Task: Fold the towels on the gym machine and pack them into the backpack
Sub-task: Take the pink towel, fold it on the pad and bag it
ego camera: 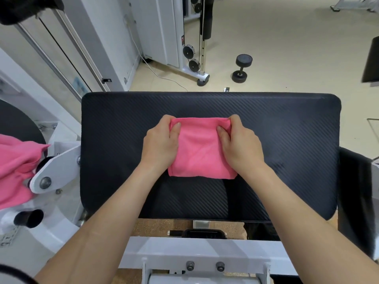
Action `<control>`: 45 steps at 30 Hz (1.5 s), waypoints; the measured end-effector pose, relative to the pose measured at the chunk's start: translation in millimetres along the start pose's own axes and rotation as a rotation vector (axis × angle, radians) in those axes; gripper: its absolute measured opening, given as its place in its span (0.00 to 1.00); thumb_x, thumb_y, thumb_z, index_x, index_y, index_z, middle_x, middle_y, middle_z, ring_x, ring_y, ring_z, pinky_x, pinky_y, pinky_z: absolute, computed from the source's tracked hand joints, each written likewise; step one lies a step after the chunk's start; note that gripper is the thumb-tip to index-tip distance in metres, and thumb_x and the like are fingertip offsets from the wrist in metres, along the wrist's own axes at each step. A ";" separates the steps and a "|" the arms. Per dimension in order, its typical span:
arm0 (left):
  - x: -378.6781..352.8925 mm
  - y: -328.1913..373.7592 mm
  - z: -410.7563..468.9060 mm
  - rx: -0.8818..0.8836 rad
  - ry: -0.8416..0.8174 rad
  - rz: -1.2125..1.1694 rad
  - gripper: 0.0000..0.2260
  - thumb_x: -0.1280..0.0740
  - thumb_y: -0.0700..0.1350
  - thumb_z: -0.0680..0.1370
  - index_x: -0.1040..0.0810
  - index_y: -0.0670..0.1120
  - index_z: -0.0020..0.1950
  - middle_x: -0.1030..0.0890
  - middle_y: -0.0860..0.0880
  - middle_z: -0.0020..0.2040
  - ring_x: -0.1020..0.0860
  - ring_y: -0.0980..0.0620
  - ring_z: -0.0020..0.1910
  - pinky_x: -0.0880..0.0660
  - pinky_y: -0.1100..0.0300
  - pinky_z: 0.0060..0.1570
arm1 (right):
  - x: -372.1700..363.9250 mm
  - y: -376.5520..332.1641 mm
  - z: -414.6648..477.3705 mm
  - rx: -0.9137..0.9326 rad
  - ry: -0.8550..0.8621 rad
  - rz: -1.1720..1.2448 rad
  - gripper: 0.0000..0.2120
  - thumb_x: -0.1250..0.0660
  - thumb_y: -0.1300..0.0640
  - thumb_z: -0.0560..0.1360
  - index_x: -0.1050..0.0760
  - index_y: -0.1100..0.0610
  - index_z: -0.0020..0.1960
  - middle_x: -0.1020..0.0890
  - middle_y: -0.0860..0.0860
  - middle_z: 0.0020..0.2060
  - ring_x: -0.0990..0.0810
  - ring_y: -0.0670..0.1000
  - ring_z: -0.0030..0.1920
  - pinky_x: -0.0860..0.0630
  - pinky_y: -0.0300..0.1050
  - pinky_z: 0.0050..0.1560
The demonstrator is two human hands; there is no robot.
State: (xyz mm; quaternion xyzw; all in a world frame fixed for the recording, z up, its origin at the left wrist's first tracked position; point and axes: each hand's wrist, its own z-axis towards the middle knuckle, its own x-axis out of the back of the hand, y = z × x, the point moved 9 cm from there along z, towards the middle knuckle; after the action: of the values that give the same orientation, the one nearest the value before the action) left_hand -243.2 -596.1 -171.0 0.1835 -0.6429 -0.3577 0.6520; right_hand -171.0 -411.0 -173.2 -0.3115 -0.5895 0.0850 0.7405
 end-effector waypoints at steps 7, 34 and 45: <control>-2.4 10.7 -2.2 -0.114 0.062 0.329 0.13 0.45 0.53 0.83 0.32 0.48 0.62 0.24 0.50 0.39 0.26 0.46 0.37 0.32 0.52 0.37 | 3.4 -2.9 5.2 -0.003 0.024 -0.099 0.13 0.47 0.45 0.82 0.37 0.55 0.57 0.26 0.50 0.36 0.27 0.57 0.35 0.34 0.49 0.34; -5.9 5.5 -69.5 0.040 -0.361 -0.545 0.09 0.37 0.43 0.81 0.24 0.56 0.56 0.20 0.60 0.49 0.23 0.63 0.50 0.26 0.66 0.52 | -22.8 -3.5 -40.1 -0.058 -0.822 0.756 0.15 0.25 0.60 0.69 0.23 0.57 0.54 0.18 0.49 0.44 0.19 0.48 0.46 0.21 0.45 0.47; -10.0 -37.9 -122.5 0.213 0.196 -0.318 0.25 0.34 0.45 0.79 0.40 0.63 0.70 0.22 0.59 0.57 0.22 0.58 0.54 0.22 0.51 0.53 | -23.2 -55.6 -73.3 0.351 0.168 -0.137 0.17 0.34 0.61 0.71 0.25 0.57 0.60 0.26 0.57 0.52 0.26 0.58 0.47 0.26 0.50 0.36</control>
State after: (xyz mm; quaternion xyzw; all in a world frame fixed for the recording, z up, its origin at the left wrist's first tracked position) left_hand -132.3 -641.9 -217.6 0.3842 -0.5736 -0.3669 0.6236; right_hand -123.4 -492.9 -169.1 -0.1427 -0.5215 0.1097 0.8341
